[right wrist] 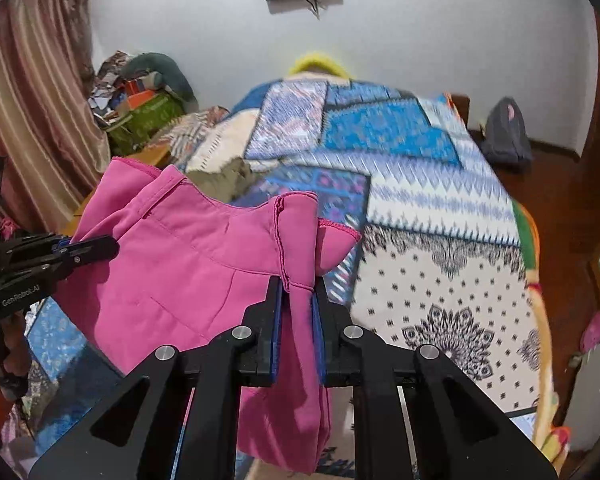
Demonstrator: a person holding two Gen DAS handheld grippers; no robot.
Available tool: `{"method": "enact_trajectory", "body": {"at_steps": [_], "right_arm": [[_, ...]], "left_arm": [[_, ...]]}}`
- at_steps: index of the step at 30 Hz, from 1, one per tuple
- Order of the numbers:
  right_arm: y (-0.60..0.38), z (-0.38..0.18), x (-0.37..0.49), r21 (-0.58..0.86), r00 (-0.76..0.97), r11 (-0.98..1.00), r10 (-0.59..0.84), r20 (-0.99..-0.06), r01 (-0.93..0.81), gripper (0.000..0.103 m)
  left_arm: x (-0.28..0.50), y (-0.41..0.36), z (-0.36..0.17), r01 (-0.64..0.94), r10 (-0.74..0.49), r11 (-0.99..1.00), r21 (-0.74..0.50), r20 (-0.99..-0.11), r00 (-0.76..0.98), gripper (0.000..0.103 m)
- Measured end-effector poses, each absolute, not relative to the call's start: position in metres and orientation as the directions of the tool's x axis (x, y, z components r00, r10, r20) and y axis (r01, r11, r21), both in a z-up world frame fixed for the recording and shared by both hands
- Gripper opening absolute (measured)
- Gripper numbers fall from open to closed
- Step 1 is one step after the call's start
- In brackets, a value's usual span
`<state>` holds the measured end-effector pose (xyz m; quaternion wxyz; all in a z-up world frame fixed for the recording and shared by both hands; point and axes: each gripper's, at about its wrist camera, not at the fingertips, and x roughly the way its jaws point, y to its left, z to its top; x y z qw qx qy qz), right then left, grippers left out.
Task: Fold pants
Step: 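Grasp the folded pink pants with both grippers and lift, then carry the pink pants over the olive-green pants with both grippers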
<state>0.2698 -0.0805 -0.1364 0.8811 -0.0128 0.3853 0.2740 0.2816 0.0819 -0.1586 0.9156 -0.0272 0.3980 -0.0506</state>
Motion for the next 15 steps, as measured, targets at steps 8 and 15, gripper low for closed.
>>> {"method": "enact_trajectory", "body": {"at_steps": [8, 15], "right_arm": [[-0.048, -0.091, 0.262, 0.159, 0.6, 0.827, 0.509, -0.617, -0.539, 0.012], [-0.004, -0.061, 0.265, 0.14, 0.615, 0.792, 0.56, -0.555, -0.595, 0.012]], "left_arm": [[0.258, 0.112, -0.112, 0.036, -0.063, 0.998, -0.055, -0.658, 0.75, 0.013], [0.248, 0.154, -0.079, -0.043, 0.024, 0.999, -0.017, -0.606, 0.795, 0.013]]}}
